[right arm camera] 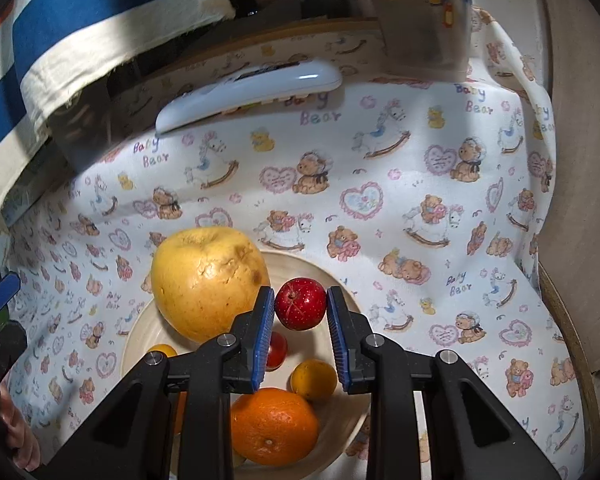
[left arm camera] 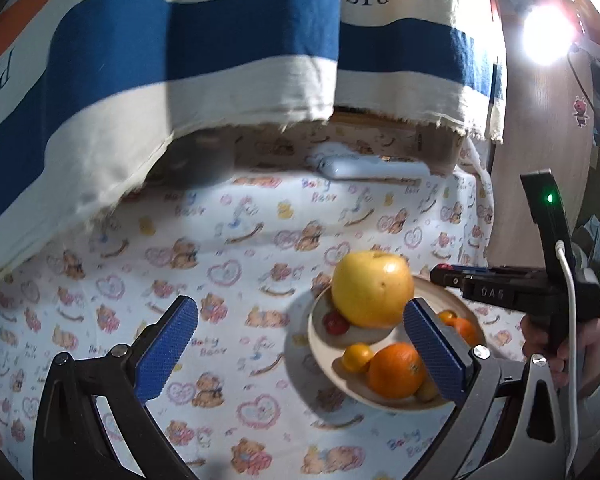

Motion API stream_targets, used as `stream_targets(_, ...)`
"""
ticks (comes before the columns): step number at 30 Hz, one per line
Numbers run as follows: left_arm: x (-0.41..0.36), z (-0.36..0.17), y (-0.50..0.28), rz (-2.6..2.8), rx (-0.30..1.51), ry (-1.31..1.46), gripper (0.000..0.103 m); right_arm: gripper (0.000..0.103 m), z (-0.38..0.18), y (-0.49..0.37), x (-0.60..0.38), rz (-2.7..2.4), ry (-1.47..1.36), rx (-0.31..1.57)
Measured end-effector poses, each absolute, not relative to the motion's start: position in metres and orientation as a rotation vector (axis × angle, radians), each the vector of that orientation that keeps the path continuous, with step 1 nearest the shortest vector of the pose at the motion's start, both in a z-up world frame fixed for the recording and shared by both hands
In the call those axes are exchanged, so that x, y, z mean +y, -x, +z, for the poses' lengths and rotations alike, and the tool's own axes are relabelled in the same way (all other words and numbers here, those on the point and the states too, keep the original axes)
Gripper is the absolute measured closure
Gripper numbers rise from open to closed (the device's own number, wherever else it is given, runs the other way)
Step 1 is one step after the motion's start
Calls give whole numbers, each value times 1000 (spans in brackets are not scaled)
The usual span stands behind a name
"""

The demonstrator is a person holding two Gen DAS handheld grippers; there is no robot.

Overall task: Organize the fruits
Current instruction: 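Lower the red fruit onto the plate and open the right tool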

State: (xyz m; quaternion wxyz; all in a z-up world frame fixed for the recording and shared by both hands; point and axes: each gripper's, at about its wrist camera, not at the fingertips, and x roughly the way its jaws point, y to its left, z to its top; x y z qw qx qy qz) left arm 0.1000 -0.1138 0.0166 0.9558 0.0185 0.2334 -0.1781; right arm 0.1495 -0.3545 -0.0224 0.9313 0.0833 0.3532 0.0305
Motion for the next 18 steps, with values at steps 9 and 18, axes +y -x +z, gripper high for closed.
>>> stream_targets(9, -98, -14, -106, -290, 479, -29, 1, 75, -41, -158, -347, 43, -127, 778)
stream_targets(18, -91, -16, -105, -263, 484, 3, 1, 75, -41, -157, -345, 41, -127, 786)
